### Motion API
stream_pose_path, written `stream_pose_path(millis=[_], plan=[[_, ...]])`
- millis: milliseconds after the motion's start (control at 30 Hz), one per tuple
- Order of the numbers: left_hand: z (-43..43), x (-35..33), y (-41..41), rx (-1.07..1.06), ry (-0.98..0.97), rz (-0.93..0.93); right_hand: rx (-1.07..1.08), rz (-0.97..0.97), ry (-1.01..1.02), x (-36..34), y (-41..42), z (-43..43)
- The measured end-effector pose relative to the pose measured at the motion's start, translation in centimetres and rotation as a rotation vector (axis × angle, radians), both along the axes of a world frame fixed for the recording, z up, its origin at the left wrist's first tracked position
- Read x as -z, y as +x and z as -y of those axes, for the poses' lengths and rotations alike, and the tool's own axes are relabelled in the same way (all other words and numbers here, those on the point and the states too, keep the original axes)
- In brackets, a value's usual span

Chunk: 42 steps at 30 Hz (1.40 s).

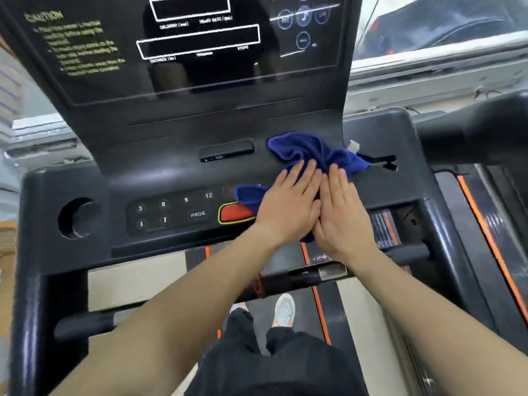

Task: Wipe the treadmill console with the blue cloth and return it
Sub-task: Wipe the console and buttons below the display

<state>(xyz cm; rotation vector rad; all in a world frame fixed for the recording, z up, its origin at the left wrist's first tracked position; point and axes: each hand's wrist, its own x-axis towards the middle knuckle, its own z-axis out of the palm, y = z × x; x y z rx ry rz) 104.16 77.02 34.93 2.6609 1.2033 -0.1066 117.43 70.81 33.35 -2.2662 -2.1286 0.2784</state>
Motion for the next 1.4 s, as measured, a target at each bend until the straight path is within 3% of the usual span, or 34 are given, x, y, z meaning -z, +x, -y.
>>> stream_pose_path(millis=[267, 367, 433, 533, 600, 667, 767, 900, 1000, 1167, 1300, 1400], plan=[[3.4, 1.7, -9.7, 0.138, 0.175, -0.006, -0.205, -0.114, 0.273, 1.7, -5.9, 3.1], [3.3, 0.6, -11.3, 0.070, 0.186, 0.043, -0.213, -0.220, 0.396, 0.4, -7.4, 2.2], [3.3, -1.9, -10.6, -0.047, 0.113, 0.161, -0.110, -0.414, 0.370, -2.1, -7.1, 2.0], [2.3, -6.0, -8.0, -0.212, -0.017, 0.465, 0.225, -0.894, 0.217, -5.7, -5.2, 1.6], [0.6, -7.5, -5.3, -0.302, -0.112, 0.642, 0.369, -1.020, 0.215, -7.0, -3.0, 0.5], [-1.5, -7.6, -2.3, -0.410, -0.149, 0.678, 0.477, -0.891, 0.242, -7.4, -0.3, -0.9], [-3.2, -6.0, 0.9, -0.367, -0.018, 0.413, 0.482, -0.335, 0.246, -5.9, 2.6, -2.2], [-1.4, -2.6, 0.7, -0.110, -0.077, 0.210, 0.075, -0.098, 0.126, -1.8, 1.6, -2.1], [0.8, -0.9, -2.8, -0.081, 0.051, 0.174, 0.020, -0.033, 0.082, -0.1, -1.4, -1.3], [2.1, -1.3, -9.6, -0.183, 0.197, 0.106, -0.128, -0.103, 0.106, 0.0, -9.1, -1.3], [1.4, -0.7, -7.9, -0.089, 0.209, 0.000, -0.157, -0.070, 0.108, 0.5, -5.9, -1.6], [0.6, 0.5, -2.5, 0.022, 0.243, 0.002, -0.052, -0.008, 0.113, 0.8, -0.7, -1.4]])
